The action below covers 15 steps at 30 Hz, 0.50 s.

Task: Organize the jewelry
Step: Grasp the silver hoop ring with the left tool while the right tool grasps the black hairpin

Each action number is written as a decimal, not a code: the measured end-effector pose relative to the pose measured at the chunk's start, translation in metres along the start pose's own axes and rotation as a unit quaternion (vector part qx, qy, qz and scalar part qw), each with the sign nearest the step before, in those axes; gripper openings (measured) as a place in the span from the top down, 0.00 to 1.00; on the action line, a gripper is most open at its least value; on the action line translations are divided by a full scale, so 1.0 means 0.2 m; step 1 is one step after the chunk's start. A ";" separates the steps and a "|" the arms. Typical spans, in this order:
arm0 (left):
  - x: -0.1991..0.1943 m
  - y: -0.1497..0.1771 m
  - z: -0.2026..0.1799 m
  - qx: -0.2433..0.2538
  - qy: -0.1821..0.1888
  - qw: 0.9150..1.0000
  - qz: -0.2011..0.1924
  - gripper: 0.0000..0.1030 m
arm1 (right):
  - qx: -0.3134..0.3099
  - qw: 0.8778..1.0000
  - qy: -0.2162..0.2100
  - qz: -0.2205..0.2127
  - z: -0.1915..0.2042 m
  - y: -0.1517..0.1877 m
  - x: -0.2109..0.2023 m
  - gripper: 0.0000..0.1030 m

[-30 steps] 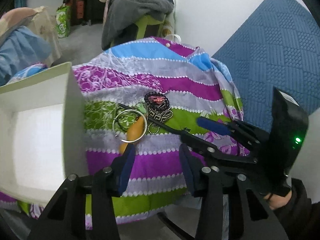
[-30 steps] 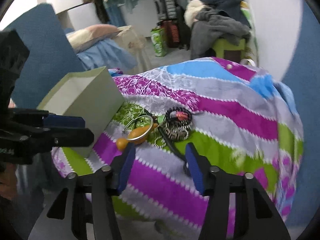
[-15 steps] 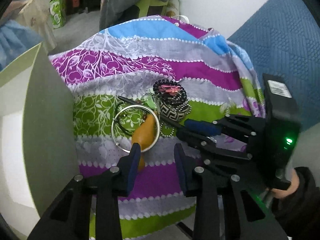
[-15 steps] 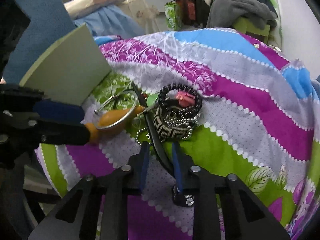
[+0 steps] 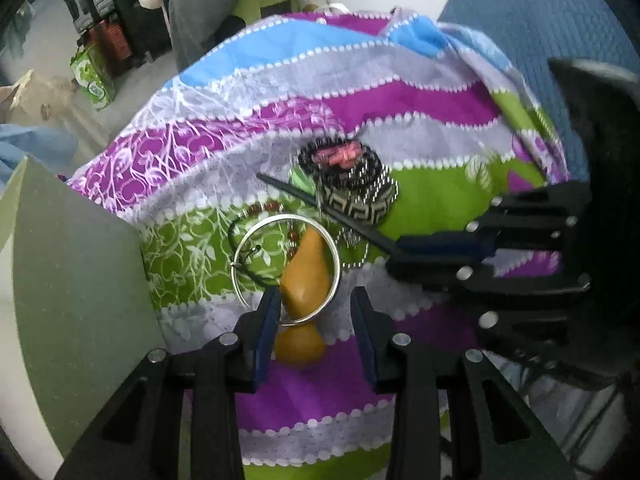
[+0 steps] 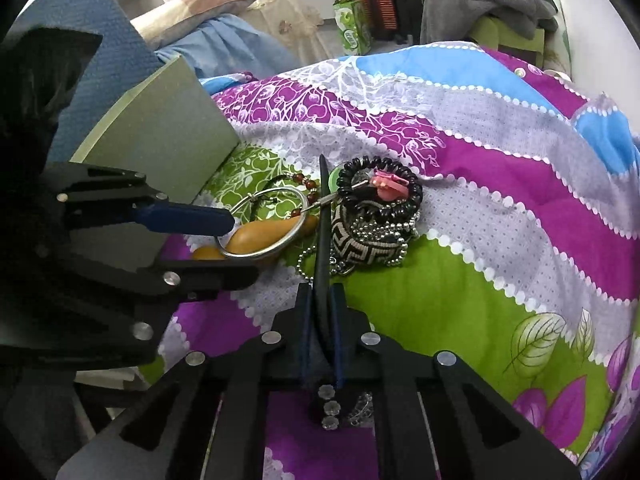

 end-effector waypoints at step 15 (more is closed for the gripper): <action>-0.23 0.04 0.07 -0.085 0.055 0.993 -0.058 0.98 | 0.017 0.999 -0.029 0.000 0.02 0.05 -0.04 0.94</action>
Point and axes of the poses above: each gripper's, at about its wrist camera, not at the fingertips, and x roughly the way its jaws point, z to its left, y to its underside, the point moved 7 cm from there along x, roughly the way its jaws point, and after that the axes turned 9 degrees about z, right-handed, at the moved point
